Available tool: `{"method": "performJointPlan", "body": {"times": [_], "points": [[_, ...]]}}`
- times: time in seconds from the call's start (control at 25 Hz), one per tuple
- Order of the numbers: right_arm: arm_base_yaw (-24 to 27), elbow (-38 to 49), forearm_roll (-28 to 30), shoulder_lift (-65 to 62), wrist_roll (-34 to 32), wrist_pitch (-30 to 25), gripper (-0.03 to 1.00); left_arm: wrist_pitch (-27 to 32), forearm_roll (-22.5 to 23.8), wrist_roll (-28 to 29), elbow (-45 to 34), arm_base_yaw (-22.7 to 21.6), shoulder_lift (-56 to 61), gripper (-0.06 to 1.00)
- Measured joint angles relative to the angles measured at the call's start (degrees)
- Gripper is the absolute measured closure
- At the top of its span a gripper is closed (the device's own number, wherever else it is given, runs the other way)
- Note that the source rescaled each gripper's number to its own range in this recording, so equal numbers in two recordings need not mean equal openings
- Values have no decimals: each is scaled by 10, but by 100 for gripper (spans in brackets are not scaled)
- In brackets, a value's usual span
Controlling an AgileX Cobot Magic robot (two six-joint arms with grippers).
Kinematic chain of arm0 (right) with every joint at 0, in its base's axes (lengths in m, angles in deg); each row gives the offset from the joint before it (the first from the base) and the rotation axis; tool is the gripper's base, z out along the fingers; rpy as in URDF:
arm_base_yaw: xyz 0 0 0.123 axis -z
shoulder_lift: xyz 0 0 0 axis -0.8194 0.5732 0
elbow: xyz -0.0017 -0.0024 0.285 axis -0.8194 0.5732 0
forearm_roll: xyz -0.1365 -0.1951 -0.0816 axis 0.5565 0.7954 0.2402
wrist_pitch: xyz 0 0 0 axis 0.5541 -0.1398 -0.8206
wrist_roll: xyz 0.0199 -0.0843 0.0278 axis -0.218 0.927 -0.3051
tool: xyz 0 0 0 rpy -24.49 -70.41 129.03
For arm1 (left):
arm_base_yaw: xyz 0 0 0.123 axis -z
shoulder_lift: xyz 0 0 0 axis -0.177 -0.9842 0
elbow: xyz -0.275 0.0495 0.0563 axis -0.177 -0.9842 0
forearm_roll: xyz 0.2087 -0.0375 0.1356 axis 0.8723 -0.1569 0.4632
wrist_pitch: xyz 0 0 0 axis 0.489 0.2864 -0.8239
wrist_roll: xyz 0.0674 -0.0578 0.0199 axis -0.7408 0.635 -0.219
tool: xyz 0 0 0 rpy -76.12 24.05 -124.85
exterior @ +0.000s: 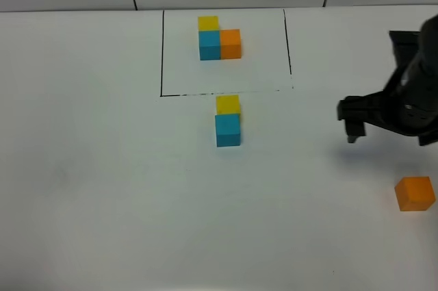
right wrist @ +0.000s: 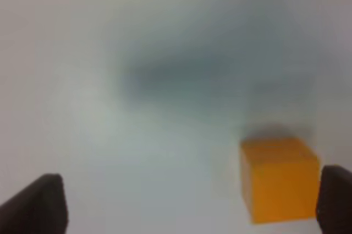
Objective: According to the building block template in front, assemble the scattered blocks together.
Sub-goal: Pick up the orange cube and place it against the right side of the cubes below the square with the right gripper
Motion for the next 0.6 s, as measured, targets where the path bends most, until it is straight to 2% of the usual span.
{"method": "performJointPlan", "body": {"times": [0.24,0.6], "points": [[72,103,-10,-44,45,49,13,0,0,0,0,0,0,28],[123,208,-32,-44,85,196,14,0,0,0,0,0,0,29]]}}
